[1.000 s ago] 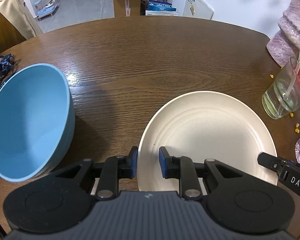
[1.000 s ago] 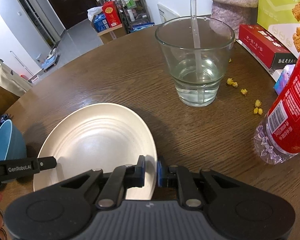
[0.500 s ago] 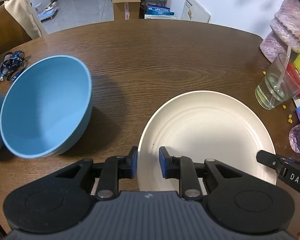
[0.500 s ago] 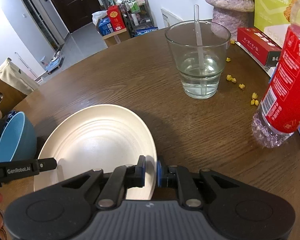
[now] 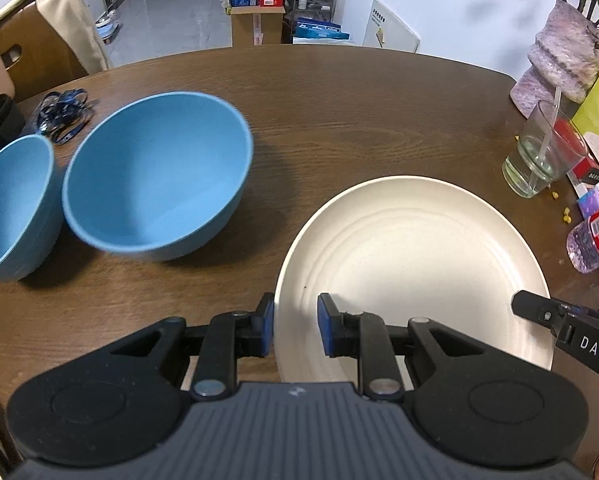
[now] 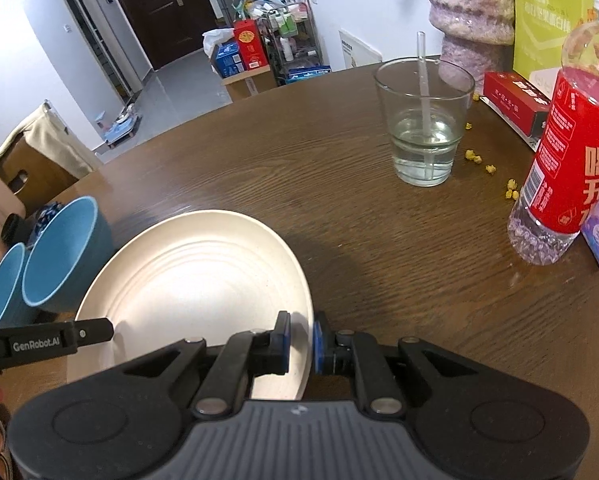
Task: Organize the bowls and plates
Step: 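Carry the gripped cream plate with both tools back toward the plate stack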
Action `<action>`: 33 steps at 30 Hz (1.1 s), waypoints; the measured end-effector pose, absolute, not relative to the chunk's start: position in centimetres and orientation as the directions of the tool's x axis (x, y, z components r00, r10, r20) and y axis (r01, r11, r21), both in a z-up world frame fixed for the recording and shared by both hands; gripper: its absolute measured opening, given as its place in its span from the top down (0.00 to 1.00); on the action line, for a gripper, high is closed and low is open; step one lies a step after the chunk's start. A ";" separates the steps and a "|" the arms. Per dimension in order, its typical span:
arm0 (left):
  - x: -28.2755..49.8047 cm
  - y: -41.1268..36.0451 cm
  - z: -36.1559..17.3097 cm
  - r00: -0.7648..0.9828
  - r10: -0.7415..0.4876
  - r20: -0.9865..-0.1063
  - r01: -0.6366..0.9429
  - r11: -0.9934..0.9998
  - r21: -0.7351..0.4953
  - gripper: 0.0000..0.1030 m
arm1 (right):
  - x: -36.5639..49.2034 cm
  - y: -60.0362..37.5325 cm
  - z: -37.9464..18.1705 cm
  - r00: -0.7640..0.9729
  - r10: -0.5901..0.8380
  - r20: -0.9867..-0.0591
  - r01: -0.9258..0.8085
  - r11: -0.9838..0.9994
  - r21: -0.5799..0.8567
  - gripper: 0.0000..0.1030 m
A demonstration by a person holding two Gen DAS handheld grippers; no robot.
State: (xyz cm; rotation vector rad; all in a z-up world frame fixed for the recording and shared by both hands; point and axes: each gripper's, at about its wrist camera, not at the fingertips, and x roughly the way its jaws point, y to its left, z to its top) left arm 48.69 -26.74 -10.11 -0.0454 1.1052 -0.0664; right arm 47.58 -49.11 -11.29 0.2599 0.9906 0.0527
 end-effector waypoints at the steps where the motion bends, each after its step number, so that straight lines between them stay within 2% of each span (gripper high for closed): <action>1: 48.3 -26.4 -10.0 0.449 -0.076 -0.891 0.031 0.997 -0.070 0.78 | 47.2 -48.8 -11.2 0.551 0.161 -0.819 0.071 0.969 0.238 0.89; 18: 42.9 -19.4 -8.0 0.476 -0.052 -0.878 -0.012 0.998 -0.065 0.78 | 43.3 -42.0 -9.6 0.555 0.201 -0.807 0.005 0.970 0.245 0.89; 33: 38.5 -11.3 -6.3 0.494 0.006 -0.869 -0.110 0.992 -0.056 0.78 | 40.6 -33.8 -8.1 0.542 0.271 -0.796 -0.097 0.960 0.261 0.89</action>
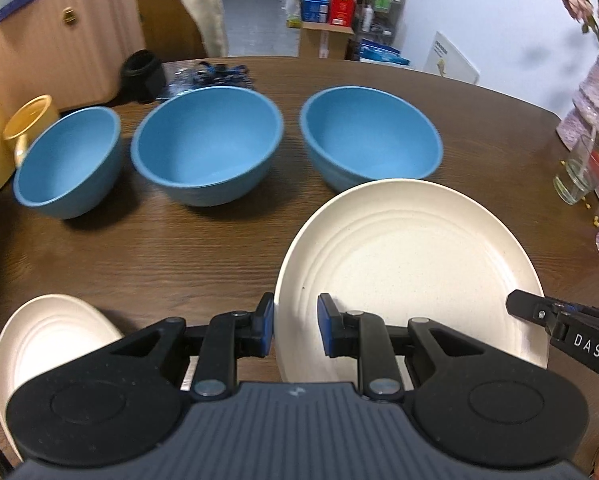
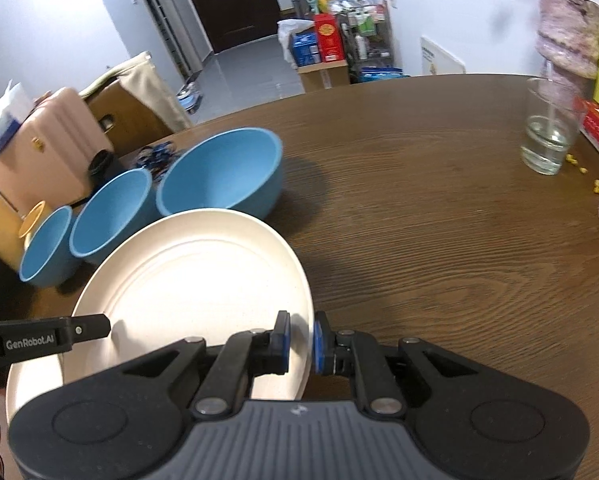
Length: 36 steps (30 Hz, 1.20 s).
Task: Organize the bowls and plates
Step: 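Carry the gripped cream plate with both tools back toward the plate stack, then lower the held cream plate onto the stacked plates with both grippers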
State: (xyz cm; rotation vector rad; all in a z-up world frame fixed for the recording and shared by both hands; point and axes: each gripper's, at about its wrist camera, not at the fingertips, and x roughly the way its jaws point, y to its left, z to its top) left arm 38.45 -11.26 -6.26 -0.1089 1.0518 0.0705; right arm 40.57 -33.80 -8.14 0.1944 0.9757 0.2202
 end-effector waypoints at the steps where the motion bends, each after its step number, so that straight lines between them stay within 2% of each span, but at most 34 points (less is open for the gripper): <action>1: 38.2 -10.7 -6.2 0.495 0.009 -0.869 -0.117 0.992 -0.056 0.78 | 40.4 -33.3 -8.1 0.540 0.275 -0.795 -0.104 0.960 0.261 0.89; 36: 28.8 5.1 -5.7 0.492 0.137 -0.860 -0.363 0.930 -0.060 0.78 | 35.9 -16.3 -7.1 0.447 0.389 -0.806 -0.326 0.909 0.258 0.89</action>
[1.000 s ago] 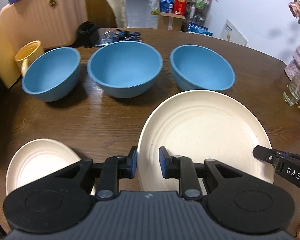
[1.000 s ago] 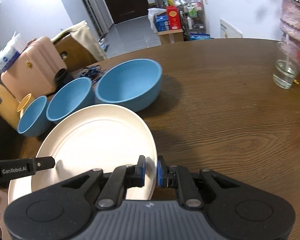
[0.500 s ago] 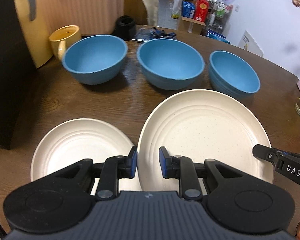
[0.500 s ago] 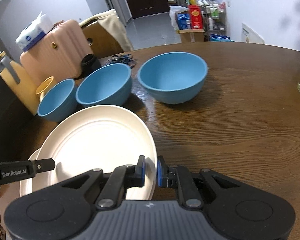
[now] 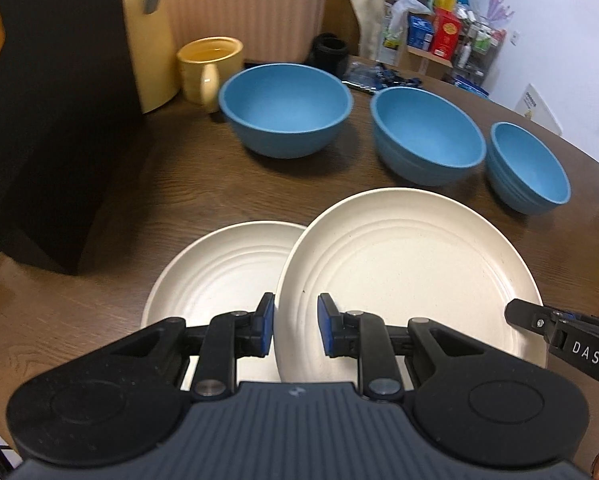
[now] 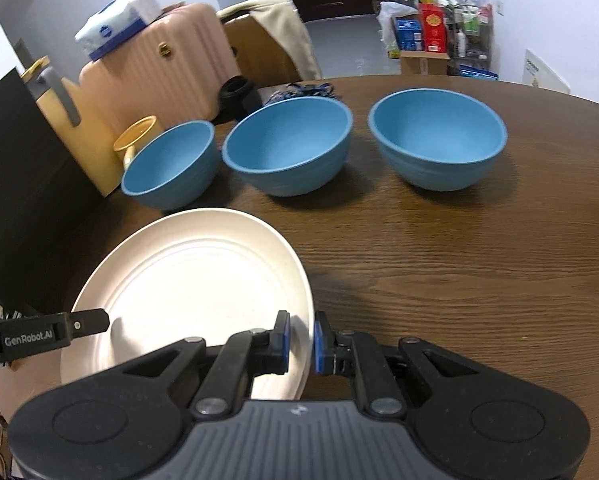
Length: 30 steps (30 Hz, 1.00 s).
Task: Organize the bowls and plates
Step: 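Lower the held cream plate onto the stacked plates with both grippers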
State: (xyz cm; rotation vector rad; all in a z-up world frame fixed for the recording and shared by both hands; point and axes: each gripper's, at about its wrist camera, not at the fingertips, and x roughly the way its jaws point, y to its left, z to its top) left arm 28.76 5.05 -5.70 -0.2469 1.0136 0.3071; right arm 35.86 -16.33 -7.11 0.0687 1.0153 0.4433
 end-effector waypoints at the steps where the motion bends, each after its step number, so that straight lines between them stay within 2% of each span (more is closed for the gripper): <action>1: 28.5 5.4 -5.8 0.490 0.140 -0.860 -0.369 0.928 -0.059 0.78 | 35.8 -15.7 -7.2 0.444 0.389 -0.807 -0.331 0.908 0.256 0.89; 16: 26.2 11.0 -7.8 0.451 0.176 -0.875 -0.445 0.894 -0.050 0.78 | 34.7 -9.3 -8.8 0.403 0.397 -0.825 -0.398 0.887 0.232 0.89; 30: 25.4 12.7 -9.0 0.435 0.202 -0.877 -0.459 0.888 -0.023 0.78 | 33.5 -5.8 -9.6 0.422 0.380 -0.823 -0.455 0.874 0.170 0.88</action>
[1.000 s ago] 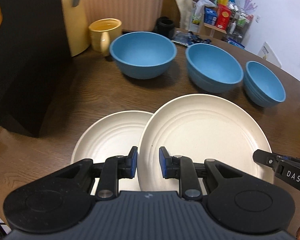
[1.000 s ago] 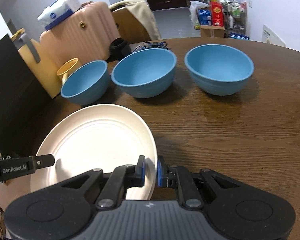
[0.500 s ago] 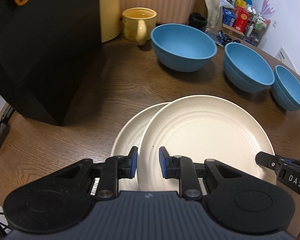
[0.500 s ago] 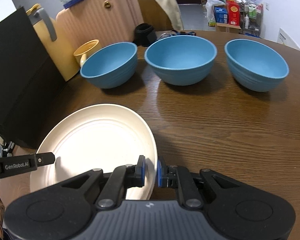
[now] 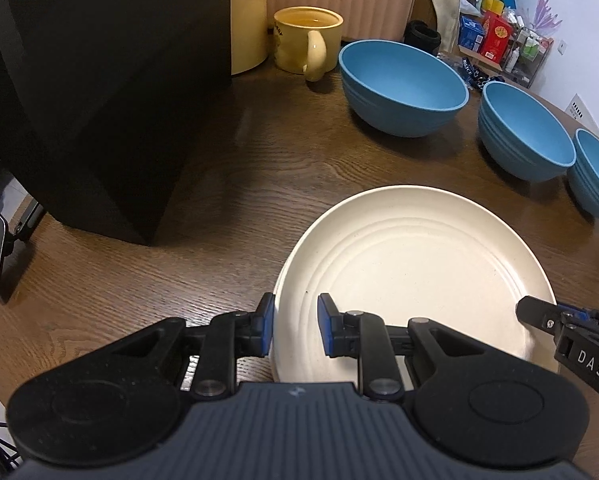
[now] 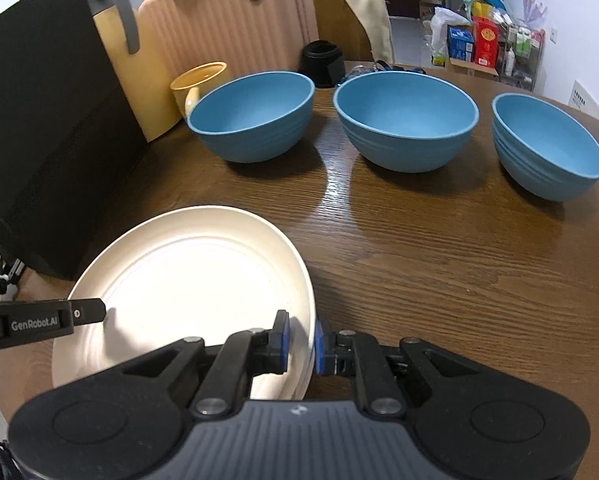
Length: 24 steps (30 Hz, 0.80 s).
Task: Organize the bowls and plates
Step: 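Lower the held cream plate onto the stacked plates with both grippers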
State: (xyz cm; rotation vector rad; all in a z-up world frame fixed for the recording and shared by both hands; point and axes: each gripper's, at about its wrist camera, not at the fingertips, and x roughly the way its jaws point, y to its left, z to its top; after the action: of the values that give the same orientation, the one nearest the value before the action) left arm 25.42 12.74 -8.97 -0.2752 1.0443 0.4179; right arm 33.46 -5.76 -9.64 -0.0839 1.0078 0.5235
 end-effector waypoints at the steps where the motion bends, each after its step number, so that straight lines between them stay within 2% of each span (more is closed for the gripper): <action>1: 25.3 12.8 -9.1 0.433 0.203 -0.878 -0.459 0.888 -0.021 0.78 | 33.3 -5.5 -9.7 0.425 0.376 -0.823 -0.461 0.873 0.161 0.88; 24: 25.6 12.4 -10.7 0.422 0.235 -0.876 -0.452 0.892 0.022 0.78 | 32.7 -4.2 -10.5 0.460 0.340 -0.820 -0.510 0.857 0.069 0.86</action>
State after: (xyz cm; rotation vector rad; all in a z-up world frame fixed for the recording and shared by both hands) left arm 25.64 12.42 -10.71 -0.2307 1.0521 0.4348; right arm 32.67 -4.20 -10.51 -0.1971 0.9595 0.5269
